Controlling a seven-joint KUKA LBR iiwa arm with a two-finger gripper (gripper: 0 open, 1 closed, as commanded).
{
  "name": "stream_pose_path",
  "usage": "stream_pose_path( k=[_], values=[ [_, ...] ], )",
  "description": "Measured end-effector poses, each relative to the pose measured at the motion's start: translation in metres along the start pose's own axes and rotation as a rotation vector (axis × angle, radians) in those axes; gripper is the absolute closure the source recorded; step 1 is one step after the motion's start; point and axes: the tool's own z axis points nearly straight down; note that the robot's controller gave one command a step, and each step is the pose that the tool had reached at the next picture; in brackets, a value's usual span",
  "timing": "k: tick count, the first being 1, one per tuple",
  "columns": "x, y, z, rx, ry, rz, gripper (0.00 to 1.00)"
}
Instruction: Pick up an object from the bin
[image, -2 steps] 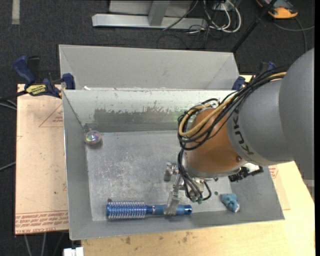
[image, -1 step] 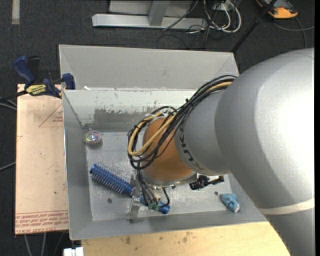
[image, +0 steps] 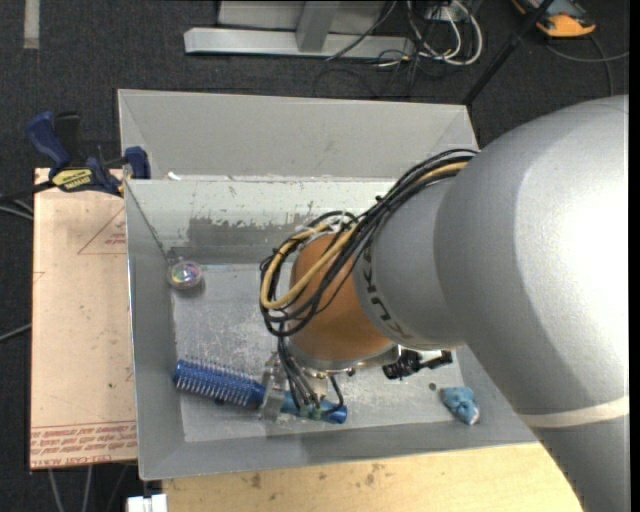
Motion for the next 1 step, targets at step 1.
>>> stream_pose_path(
  k=[1],
  values=[
    [-0.0507, 0.0079, -0.1552, -0.003, -0.009, -0.012, 1.00]
  ],
)
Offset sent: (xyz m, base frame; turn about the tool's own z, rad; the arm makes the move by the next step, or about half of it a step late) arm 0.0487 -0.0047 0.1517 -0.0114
